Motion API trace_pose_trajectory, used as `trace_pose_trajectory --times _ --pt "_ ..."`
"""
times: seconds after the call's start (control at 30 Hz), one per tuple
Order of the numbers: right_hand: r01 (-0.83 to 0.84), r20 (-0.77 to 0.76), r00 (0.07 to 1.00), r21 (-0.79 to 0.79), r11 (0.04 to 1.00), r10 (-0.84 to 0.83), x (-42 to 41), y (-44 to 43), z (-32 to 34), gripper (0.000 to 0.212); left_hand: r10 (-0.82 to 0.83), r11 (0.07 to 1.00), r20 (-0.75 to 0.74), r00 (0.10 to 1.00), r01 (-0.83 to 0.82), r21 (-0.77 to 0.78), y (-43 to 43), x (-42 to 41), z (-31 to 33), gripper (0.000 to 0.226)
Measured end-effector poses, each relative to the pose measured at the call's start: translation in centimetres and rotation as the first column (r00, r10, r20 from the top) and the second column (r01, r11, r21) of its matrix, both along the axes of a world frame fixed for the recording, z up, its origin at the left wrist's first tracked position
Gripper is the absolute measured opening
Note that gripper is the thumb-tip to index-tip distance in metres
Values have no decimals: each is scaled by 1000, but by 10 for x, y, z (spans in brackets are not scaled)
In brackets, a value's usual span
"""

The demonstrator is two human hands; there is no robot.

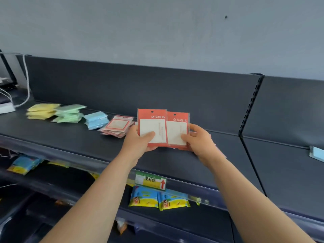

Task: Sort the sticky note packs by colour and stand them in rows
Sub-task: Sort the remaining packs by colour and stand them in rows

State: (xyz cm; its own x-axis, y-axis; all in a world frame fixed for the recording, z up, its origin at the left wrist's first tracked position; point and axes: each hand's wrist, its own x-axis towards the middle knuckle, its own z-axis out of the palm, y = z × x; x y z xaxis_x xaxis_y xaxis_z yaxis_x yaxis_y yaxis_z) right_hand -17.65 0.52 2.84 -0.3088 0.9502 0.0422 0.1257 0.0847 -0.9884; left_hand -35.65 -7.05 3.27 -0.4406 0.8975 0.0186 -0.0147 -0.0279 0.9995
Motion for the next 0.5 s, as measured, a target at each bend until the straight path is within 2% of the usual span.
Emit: trace_pose_trajectory --times 0.1,0.23,0.4,0.5 --pt "2 81 997 36 999 -5 -23 5 2 35 59 998 -19 998 -60 -16 4 -29 -4 37" --pt "43 150 987 72 997 -53 -47 20 6 35 142 989 -130 981 -146 -23 13 -58 -8 33" --pt "51 236 970 64 997 -65 -78 46 2 30 257 963 -280 925 -271 -11 27 -87 -9 34" --pt "63 287 954 77 995 -82 -95 58 -5 27 300 946 -320 899 -323 -20 37 -98 -11 33"
